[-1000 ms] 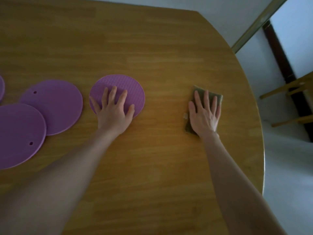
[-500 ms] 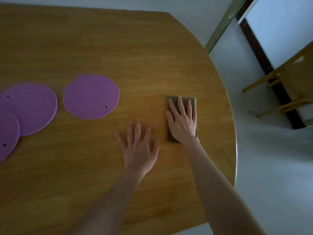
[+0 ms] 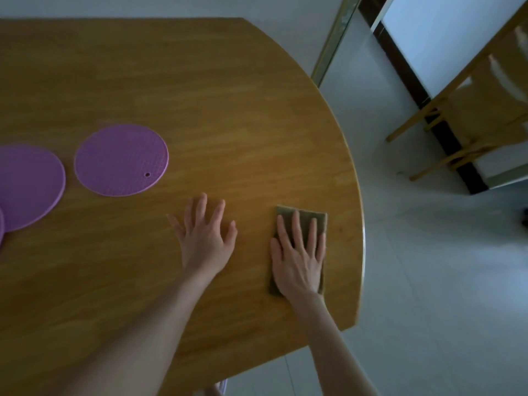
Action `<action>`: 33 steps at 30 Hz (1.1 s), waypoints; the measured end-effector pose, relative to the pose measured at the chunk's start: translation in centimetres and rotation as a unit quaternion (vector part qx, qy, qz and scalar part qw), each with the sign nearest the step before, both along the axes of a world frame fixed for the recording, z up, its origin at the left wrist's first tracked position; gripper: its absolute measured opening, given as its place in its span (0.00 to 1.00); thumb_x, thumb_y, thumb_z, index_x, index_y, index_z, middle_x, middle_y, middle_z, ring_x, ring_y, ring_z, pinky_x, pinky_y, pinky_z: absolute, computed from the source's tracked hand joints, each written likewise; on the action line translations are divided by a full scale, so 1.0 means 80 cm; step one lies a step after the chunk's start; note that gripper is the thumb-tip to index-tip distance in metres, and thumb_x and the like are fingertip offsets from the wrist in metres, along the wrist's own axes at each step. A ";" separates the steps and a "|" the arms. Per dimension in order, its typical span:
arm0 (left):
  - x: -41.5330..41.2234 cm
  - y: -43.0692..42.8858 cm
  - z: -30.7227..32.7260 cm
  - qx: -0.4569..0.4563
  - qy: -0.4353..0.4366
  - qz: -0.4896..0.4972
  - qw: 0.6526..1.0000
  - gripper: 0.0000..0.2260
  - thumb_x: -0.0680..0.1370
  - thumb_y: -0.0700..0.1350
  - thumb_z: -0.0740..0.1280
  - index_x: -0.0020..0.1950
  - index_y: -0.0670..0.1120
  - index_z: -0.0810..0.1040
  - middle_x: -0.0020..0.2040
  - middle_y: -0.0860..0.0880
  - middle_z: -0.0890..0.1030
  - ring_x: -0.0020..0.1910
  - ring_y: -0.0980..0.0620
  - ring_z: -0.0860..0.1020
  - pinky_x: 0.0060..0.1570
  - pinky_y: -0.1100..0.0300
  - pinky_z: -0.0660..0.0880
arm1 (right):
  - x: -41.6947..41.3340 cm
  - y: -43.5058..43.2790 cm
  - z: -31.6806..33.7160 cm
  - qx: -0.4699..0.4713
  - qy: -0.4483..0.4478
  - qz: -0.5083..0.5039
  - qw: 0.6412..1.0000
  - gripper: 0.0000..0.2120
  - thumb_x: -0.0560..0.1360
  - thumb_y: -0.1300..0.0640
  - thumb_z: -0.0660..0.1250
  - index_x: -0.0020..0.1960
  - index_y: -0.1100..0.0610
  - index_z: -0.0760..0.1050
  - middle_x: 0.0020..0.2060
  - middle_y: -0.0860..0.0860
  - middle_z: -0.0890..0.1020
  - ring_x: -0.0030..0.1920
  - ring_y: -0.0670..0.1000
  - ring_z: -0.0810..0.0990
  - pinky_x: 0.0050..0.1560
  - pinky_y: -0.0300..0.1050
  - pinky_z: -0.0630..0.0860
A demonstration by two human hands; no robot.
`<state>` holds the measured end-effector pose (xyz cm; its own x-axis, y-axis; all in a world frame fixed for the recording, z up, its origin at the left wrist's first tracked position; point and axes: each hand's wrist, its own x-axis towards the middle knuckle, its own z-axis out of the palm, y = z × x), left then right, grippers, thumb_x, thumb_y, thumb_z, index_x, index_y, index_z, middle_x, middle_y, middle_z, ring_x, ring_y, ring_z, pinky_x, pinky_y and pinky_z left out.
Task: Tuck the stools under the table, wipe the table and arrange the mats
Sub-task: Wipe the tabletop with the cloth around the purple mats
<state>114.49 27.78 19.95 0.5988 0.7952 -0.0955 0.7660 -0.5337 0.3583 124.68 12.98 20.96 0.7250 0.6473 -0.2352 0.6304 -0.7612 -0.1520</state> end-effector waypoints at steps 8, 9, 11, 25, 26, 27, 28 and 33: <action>-0.042 -0.061 0.003 0.003 -0.002 -0.008 1.000 0.27 0.73 0.61 0.53 0.68 0.52 0.72 0.73 0.43 0.65 0.73 0.42 0.58 0.67 0.31 0.45 | 0.074 -0.005 -0.004 -0.002 -0.016 -0.039 0.999 0.27 0.79 0.37 0.39 0.76 0.41 0.39 0.77 0.48 0.42 0.76 0.56 0.39 0.75 0.55 0.36; -0.050 -0.063 0.001 0.009 0.002 -0.006 1.000 0.27 0.73 0.61 0.53 0.69 0.52 0.72 0.73 0.43 0.65 0.73 0.42 0.58 0.67 0.33 0.43 | 0.075 -0.020 -0.004 -0.004 -0.017 -0.064 0.998 0.27 0.79 0.36 0.38 0.75 0.41 0.38 0.77 0.48 0.42 0.76 0.56 0.39 0.75 0.55 0.37; -0.066 -0.066 0.000 0.020 0.008 -0.009 1.000 0.27 0.74 0.62 0.53 0.70 0.53 0.70 0.74 0.43 0.64 0.73 0.41 0.58 0.67 0.33 0.41 | 0.061 -0.047 -0.003 0.001 -0.010 -0.088 0.996 0.27 0.77 0.36 0.37 0.74 0.41 0.37 0.77 0.48 0.43 0.76 0.56 0.40 0.75 0.55 0.37; -0.099 -0.073 0.008 -0.042 -0.110 0.046 0.992 0.26 0.77 0.59 0.51 0.67 0.48 0.74 0.72 0.42 0.67 0.73 0.42 0.60 0.72 0.41 0.47 | -0.115 0.007 -0.001 0.035 0.016 0.030 0.999 0.28 0.78 0.39 0.38 0.77 0.43 0.44 0.77 0.46 0.43 0.76 0.56 0.37 0.72 0.57 0.32; -0.111 -0.069 0.010 -0.034 -0.118 0.045 0.991 0.25 0.77 0.58 0.52 0.66 0.47 0.75 0.71 0.43 0.69 0.72 0.41 0.62 0.71 0.41 0.50 | -0.110 0.016 -0.001 0.028 0.012 0.037 0.999 0.28 0.78 0.39 0.38 0.77 0.43 0.43 0.77 0.46 0.44 0.76 0.57 0.37 0.72 0.56 0.32; -0.124 -0.065 0.009 -0.019 -0.112 0.034 0.993 0.24 0.77 0.58 0.53 0.66 0.47 0.75 0.70 0.43 0.69 0.72 0.42 0.62 0.70 0.40 0.51 | -0.101 0.022 -0.001 0.018 0.005 0.044 0.999 0.28 0.78 0.39 0.38 0.77 0.42 0.43 0.77 0.46 0.44 0.76 0.57 0.38 0.72 0.56 0.32; -0.145 -0.057 0.007 0.001 -0.097 0.023 0.995 0.24 0.77 0.58 0.54 0.66 0.48 0.75 0.70 0.43 0.70 0.71 0.42 0.63 0.70 0.38 0.52 | -0.096 0.030 -0.001 0.014 -0.004 0.047 0.999 0.28 0.78 0.38 0.37 0.77 0.42 0.42 0.78 0.47 0.44 0.76 0.57 0.39 0.73 0.56 0.34; -0.228 -0.014 -0.002 0.039 -0.030 0.056 0.997 0.26 0.75 0.60 0.54 0.67 0.48 0.74 0.70 0.42 0.70 0.70 0.40 0.64 0.69 0.34 0.49 | -0.083 0.045 0.001 0.015 -0.002 -0.052 0.999 0.26 0.81 0.39 0.41 0.77 0.43 0.43 0.78 0.47 0.44 0.76 0.56 0.40 0.74 0.57 0.37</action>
